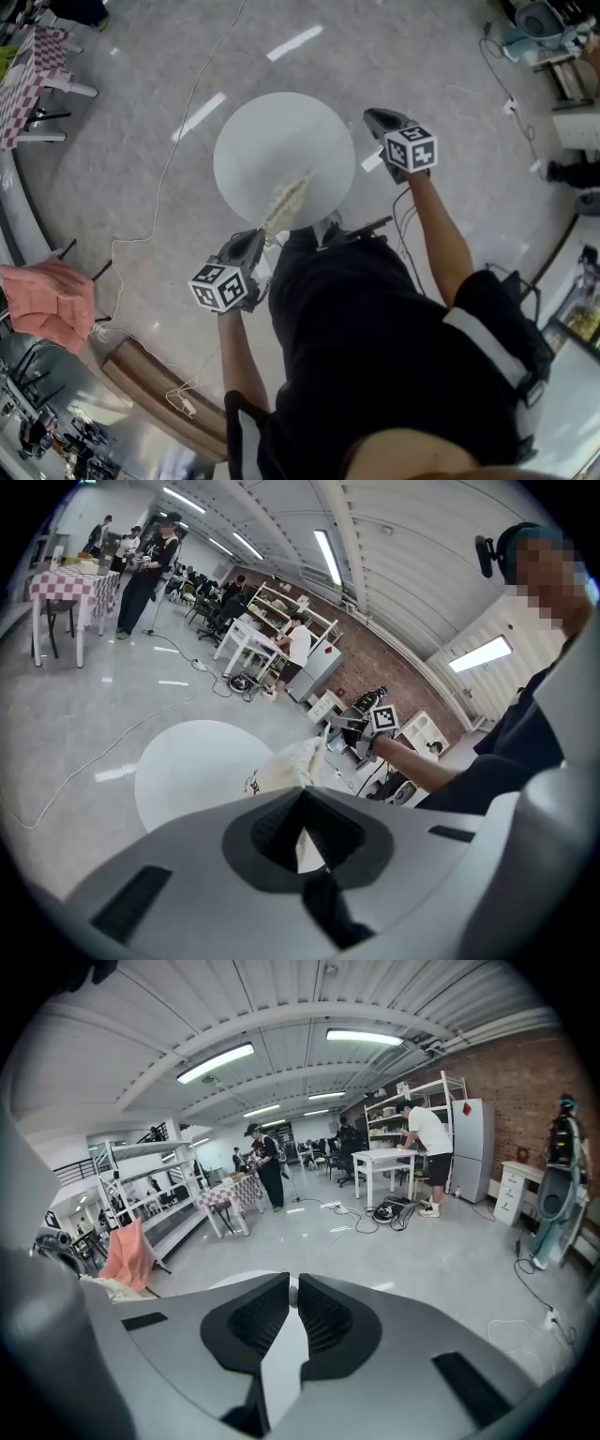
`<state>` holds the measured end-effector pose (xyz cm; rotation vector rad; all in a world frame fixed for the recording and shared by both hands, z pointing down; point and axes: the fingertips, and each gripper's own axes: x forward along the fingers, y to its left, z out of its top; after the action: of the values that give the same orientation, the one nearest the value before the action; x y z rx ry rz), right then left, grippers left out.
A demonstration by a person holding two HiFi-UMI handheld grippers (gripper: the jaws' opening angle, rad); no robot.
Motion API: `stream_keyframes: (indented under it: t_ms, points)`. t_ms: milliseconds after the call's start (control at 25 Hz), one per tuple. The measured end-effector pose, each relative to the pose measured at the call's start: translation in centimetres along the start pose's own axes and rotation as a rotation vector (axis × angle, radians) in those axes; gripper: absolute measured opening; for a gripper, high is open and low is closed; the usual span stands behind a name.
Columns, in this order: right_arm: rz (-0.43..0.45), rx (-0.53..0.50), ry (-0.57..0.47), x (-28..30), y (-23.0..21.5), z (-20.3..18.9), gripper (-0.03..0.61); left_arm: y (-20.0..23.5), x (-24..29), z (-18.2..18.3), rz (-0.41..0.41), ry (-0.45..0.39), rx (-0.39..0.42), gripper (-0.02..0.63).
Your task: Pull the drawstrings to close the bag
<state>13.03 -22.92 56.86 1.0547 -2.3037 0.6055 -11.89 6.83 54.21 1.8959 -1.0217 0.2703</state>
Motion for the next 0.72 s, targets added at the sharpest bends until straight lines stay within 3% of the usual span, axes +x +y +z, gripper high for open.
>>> stream_keyframes:
  t_ms: [120,280,480,720]
  points:
    - [0.003,-0.035,-0.013,-0.6,1.2,0.7,0.028,0.4,-0.4,0.7,0.054,0.000,0.056,0.002]
    - [0.070,-0.160,-0.045,-2.1,5.5,1.9,0.028,0.6,0.2,2.2,0.146,0.013,0.169,0.002]
    - [0.203,-0.323,-0.032,-3.6,12.3,2.1,0.028,-0.4,1.5,4.3,0.127,-0.025,0.199,0.002]
    - [0.361,-0.350,-0.039,-3.9,19.1,1.0,0.028,-1.2,2.6,5.6,0.099,-0.049,0.214,0.002]
